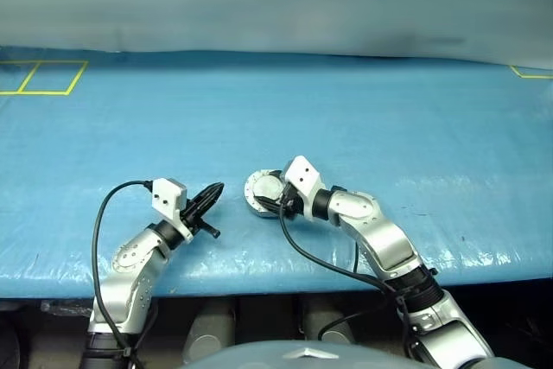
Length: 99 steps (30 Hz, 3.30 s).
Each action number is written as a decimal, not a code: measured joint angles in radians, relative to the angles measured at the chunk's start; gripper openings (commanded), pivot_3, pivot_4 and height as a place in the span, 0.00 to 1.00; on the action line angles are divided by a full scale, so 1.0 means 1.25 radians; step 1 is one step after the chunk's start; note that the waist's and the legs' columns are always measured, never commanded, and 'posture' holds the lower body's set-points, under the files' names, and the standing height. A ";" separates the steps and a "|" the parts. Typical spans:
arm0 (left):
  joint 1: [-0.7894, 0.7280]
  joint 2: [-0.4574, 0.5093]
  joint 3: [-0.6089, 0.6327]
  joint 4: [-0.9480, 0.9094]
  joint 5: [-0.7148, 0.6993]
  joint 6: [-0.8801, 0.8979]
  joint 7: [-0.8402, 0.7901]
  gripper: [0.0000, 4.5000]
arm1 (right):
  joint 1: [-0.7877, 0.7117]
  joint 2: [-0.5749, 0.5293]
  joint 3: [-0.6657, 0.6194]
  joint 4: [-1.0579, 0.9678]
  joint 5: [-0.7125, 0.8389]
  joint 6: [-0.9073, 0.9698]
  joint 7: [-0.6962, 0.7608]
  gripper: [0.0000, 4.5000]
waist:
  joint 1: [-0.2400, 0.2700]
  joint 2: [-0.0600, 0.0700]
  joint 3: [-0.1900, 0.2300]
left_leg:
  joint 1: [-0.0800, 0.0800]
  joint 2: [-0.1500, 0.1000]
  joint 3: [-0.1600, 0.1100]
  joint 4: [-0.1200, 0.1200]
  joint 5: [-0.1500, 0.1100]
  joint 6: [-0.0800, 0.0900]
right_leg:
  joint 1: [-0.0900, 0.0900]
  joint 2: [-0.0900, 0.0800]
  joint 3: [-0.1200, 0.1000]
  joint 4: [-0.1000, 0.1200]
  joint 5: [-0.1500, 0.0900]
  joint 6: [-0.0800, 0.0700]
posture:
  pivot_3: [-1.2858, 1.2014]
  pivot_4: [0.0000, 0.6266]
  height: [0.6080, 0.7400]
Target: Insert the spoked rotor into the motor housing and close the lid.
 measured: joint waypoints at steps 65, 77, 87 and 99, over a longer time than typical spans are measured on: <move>-0.351 0.099 -0.176 0.051 -0.024 0.415 -0.057 0.00 | 0.039 0.019 -0.012 -0.046 -0.001 0.039 -0.043 0.68 | 0.003 -0.001 -0.001 | 0.000 0.000 -0.001 0.000 0.000 0.000 | 0.001 0.000 -0.001 0.000 0.000 0.001 | 0.52 0.24 1.00; -0.364 0.101 -0.189 0.054 0.000 0.417 -0.052 0.00 | 0.051 0.019 -0.011 -0.056 -0.002 0.041 -0.060 0.68 | 0.008 0.000 -0.002 | 0.001 -0.001 -0.001 0.000 0.000 0.000 | 0.002 0.000 -0.001 0.000 0.000 0.001 | 0.52 0.24 1.00; -0.372 0.105 -0.188 0.074 0.025 0.421 -0.025 0.00 | 0.051 0.019 -0.010 -0.057 -0.004 0.047 -0.062 0.68 | 0.007 0.000 -0.003 | 0.002 0.000 -0.001 0.000 0.000 0.000 | 0.003 0.000 -0.001 0.000 0.000 0.001 | 0.52 0.24 1.00; -0.363 0.097 -0.175 0.078 0.029 0.403 -0.049 0.00 | 0.052 0.018 -0.011 -0.060 -0.005 0.048 -0.059 0.68 | 0.007 0.000 -0.003 | 0.001 0.000 -0.001 0.000 0.000 0.000 | 0.003 0.000 -0.001 0.000 0.000 0.001 | 0.52 0.24 1.00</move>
